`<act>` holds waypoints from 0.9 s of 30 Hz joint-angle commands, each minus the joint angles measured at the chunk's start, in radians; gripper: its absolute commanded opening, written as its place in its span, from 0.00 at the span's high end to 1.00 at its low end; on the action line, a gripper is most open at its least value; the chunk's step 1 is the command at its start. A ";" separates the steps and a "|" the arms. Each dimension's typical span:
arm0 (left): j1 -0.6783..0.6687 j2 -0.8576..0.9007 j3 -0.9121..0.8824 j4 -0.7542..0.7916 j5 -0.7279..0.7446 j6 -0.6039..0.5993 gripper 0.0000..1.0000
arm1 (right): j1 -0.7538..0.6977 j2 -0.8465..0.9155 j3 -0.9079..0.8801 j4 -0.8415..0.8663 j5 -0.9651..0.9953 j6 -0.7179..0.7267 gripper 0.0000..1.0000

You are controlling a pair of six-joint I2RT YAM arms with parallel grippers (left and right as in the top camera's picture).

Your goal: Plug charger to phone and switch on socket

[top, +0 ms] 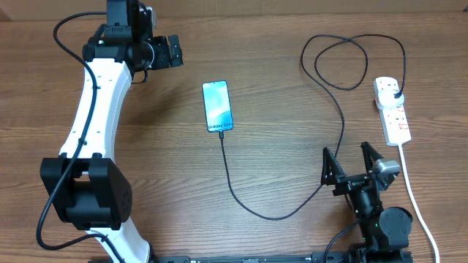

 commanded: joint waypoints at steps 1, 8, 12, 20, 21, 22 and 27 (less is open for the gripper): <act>-0.002 0.007 0.000 0.003 -0.006 0.012 0.00 | 0.002 -0.011 -0.011 -0.020 0.006 -0.021 0.00; -0.002 0.007 0.000 0.003 -0.006 0.012 0.00 | 0.002 -0.011 -0.011 -0.021 0.016 -0.027 0.00; -0.002 0.007 0.000 0.003 -0.006 0.012 0.00 | 0.003 -0.011 -0.011 -0.021 0.005 -0.027 0.00; -0.002 0.007 0.000 0.003 -0.006 0.012 0.00 | 0.003 -0.011 -0.011 -0.018 0.005 -0.027 0.00; -0.002 0.007 0.000 0.003 -0.006 0.012 0.00 | 0.003 -0.011 -0.011 -0.018 0.005 -0.027 0.00; -0.002 0.007 0.000 0.003 -0.006 0.012 0.00 | 0.003 -0.011 -0.011 -0.018 0.005 -0.027 0.00; -0.002 0.007 0.000 0.003 -0.006 0.012 0.00 | 0.003 -0.011 -0.011 -0.018 0.005 -0.027 0.00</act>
